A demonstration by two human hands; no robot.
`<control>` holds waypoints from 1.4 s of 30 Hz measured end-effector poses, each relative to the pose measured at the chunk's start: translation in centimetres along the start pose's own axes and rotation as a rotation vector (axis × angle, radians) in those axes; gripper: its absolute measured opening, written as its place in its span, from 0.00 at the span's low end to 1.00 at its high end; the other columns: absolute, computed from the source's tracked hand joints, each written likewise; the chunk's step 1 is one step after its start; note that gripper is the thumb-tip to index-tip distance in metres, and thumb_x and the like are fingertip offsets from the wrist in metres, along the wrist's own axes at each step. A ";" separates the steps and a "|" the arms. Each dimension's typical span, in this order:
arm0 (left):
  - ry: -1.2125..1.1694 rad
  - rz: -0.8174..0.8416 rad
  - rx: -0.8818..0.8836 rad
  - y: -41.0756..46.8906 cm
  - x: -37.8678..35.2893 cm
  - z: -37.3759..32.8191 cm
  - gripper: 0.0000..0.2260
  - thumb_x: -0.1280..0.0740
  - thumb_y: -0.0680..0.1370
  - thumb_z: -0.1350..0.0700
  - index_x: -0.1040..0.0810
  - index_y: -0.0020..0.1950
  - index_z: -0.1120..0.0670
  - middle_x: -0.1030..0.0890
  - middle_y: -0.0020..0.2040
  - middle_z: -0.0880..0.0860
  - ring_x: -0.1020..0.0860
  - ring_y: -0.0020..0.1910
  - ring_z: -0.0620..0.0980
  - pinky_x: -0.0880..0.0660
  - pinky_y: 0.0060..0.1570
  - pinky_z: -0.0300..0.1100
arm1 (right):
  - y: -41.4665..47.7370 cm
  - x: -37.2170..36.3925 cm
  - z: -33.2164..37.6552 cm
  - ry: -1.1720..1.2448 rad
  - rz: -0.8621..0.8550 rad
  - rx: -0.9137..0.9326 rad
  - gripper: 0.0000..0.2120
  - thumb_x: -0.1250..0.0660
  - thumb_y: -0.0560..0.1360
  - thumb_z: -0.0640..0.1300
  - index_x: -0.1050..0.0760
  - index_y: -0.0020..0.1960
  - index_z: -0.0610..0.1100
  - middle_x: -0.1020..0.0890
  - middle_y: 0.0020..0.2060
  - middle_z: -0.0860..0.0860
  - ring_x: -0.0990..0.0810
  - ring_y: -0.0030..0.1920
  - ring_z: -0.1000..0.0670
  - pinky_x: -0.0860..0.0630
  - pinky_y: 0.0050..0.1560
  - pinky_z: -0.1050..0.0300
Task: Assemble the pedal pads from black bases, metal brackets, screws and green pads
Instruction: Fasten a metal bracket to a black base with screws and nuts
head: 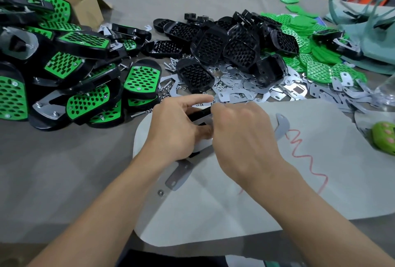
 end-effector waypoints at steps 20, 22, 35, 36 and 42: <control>-0.040 -0.170 -0.132 -0.8 0.4 -1.0 0.21 0.24 0.66 0.52 0.17 0.55 0.33 0.13 0.40 0.40 0.16 0.42 0.37 0.18 0.50 0.43 | 0.5 -0.7 -0.1 0.165 0.042 -0.192 0.07 0.40 0.76 0.38 0.38 0.45 0.45 0.20 0.38 0.46 0.43 0.31 0.45 0.57 0.37 0.51; -0.071 -0.191 -0.155 -0.8 0.6 -1.0 0.19 0.22 0.67 0.53 0.15 0.54 0.36 0.13 0.43 0.40 0.16 0.46 0.36 0.18 0.52 0.43 | 0.5 -0.9 0.1 0.167 0.031 -0.216 0.06 0.41 0.75 0.38 0.38 0.44 0.45 0.20 0.39 0.46 0.46 0.30 0.48 0.56 0.37 0.52; -0.062 -0.241 -0.213 -0.7 1.2 -0.7 0.29 0.23 0.64 0.62 0.17 0.60 0.38 0.19 0.51 0.28 0.19 0.52 0.29 0.18 0.52 0.38 | 0.7 -1.0 -1.1 0.405 -0.042 -0.283 0.04 0.36 0.76 0.44 0.25 0.43 0.46 0.19 0.34 0.49 0.23 0.41 0.40 0.29 0.41 0.49; -0.064 -0.242 -0.221 -0.7 1.1 -0.7 0.27 0.22 0.65 0.62 0.16 0.60 0.40 0.19 0.52 0.28 0.19 0.52 0.29 0.18 0.52 0.38 | 0.7 -1.0 -1.0 0.381 -0.051 -0.265 0.03 0.36 0.75 0.42 0.25 0.42 0.46 0.19 0.35 0.48 0.23 0.40 0.39 0.32 0.39 0.49; 0.043 -0.328 -0.277 -1.0 1.5 -1.5 0.24 0.21 0.68 0.59 0.16 0.61 0.42 0.27 0.52 0.22 0.21 0.49 0.24 0.29 0.49 0.21 | 0.9 -2.1 -0.6 0.516 -0.098 -0.458 0.11 0.38 0.76 0.43 0.29 0.35 0.45 0.24 0.29 0.51 0.26 0.37 0.42 0.33 0.38 0.50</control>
Point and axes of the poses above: each hand's wrist, its own y-axis towards the middle knuckle, its own x-axis out of the back of the hand, z = x × y, the point moved 6 cm from there along y, towards the middle knuckle
